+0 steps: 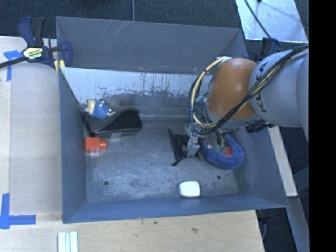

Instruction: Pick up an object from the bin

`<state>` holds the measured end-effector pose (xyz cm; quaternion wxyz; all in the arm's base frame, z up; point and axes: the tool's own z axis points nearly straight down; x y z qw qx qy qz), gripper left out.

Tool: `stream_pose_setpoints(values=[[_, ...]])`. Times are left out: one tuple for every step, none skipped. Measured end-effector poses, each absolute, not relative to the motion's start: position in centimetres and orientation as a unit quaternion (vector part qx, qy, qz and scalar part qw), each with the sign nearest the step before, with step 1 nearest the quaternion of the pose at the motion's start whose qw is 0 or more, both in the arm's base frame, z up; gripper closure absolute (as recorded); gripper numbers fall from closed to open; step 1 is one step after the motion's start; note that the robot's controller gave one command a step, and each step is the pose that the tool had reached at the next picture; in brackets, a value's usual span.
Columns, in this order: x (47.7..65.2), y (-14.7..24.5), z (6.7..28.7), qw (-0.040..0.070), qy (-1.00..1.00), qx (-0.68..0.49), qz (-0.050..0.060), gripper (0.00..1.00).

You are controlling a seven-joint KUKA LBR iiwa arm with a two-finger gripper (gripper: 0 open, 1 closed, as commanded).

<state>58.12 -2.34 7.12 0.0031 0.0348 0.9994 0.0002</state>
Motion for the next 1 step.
stream_pose_setpoints(values=[[59.62, -2.74, 20.79, 0.007, 0.999, 0.037, 0.0, 1.0]])
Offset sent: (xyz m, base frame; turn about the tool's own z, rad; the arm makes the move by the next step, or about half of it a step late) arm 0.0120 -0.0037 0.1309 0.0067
